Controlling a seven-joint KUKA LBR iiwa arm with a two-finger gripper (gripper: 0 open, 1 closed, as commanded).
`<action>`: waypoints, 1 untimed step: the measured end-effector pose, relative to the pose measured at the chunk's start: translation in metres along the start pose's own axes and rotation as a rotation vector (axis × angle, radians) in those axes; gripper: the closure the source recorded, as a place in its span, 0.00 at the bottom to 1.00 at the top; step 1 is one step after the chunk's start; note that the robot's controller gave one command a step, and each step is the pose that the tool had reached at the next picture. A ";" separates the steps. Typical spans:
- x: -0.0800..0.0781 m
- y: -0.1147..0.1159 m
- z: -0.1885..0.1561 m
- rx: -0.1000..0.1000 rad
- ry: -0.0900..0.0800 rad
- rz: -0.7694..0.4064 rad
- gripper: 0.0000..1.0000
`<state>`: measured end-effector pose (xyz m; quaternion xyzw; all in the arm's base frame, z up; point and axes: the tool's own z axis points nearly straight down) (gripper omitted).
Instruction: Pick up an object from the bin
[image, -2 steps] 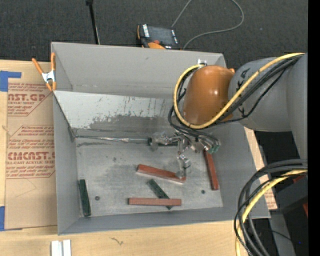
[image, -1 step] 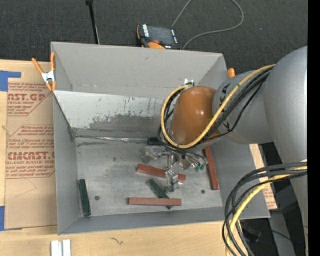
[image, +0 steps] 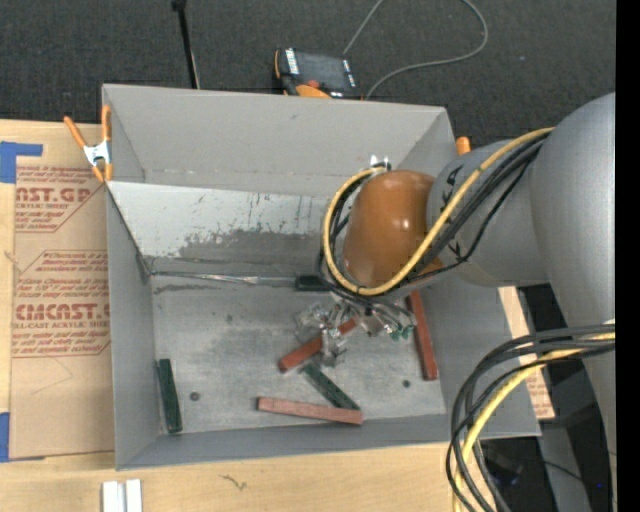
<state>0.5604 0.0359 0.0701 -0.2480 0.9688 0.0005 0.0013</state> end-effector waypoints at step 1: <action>-0.043 0.031 -0.133 0.003 -0.006 -0.406 1.00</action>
Offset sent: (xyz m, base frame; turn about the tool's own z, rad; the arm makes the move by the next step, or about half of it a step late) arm 0.0208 0.0455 0.1305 -0.4045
